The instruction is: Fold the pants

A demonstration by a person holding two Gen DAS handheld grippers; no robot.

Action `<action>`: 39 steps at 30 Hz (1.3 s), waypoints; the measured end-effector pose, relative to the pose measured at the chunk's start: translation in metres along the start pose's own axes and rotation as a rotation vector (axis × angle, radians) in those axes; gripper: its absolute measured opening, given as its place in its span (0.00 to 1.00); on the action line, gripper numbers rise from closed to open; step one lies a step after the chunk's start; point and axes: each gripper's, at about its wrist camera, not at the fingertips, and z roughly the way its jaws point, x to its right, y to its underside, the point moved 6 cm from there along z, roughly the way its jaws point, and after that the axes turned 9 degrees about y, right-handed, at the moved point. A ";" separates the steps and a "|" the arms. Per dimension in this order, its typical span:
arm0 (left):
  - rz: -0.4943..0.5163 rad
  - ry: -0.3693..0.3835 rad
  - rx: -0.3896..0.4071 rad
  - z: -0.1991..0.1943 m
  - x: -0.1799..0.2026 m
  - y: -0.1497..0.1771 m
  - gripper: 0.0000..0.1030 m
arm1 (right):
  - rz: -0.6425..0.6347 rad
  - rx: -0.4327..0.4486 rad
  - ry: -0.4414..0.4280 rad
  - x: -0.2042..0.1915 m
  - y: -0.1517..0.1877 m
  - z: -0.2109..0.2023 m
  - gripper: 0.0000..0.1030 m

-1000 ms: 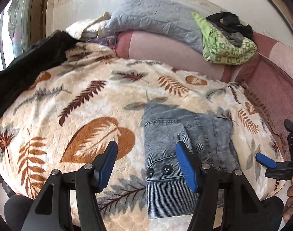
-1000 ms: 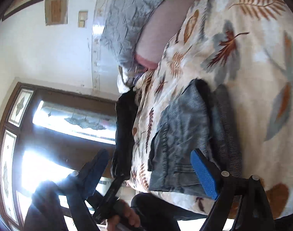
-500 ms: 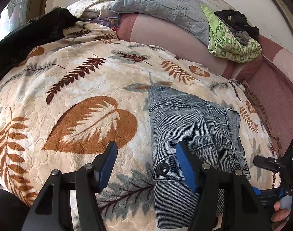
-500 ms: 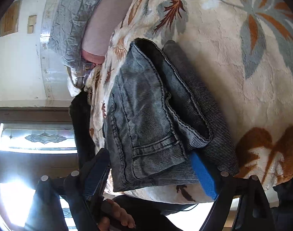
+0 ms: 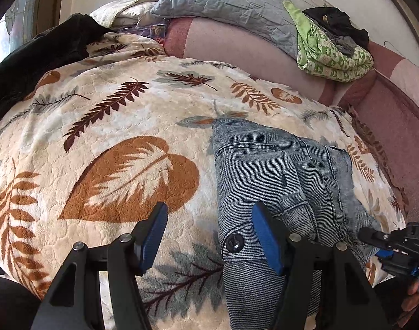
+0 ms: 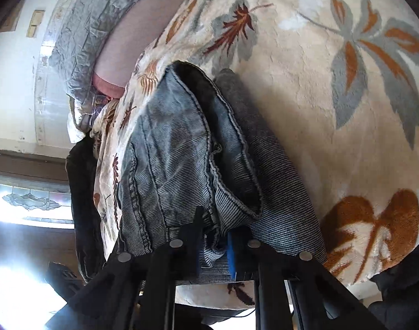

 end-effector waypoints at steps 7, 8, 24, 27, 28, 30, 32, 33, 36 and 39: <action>0.121 -0.034 0.003 -0.002 0.021 0.000 0.68 | -0.086 0.081 0.075 0.001 0.011 -0.026 0.13; 0.144 -0.048 -0.013 0.003 0.024 0.002 0.69 | -0.087 0.034 0.110 0.013 0.014 -0.007 0.14; 0.328 -0.200 -0.004 0.009 0.039 0.007 0.68 | -0.196 0.022 -0.136 -0.050 -0.050 -0.001 0.66; 0.216 -0.062 0.042 -0.019 0.037 0.001 0.68 | -0.142 -0.089 0.029 -0.015 -0.051 0.055 0.48; 0.183 -0.028 0.081 -0.032 0.036 -0.001 0.69 | -0.159 -0.073 0.012 -0.018 -0.051 0.049 0.48; 0.135 0.022 0.095 -0.042 0.033 0.002 0.69 | -0.203 -0.083 0.046 -0.028 -0.051 0.038 0.48; 0.083 0.089 0.032 -0.035 0.030 0.010 0.69 | -0.254 -0.051 0.085 -0.046 -0.060 0.027 0.49; 0.040 0.114 0.024 -0.035 0.026 0.013 0.69 | -0.302 -0.028 0.087 -0.060 -0.065 0.019 0.49; -0.176 0.230 0.036 -0.042 -0.003 0.020 0.69 | -0.485 -0.026 0.100 -0.125 -0.075 0.019 0.66; -0.324 0.343 -0.030 -0.029 -0.022 0.028 0.69 | -0.694 -0.093 0.172 -0.184 -0.074 0.047 0.70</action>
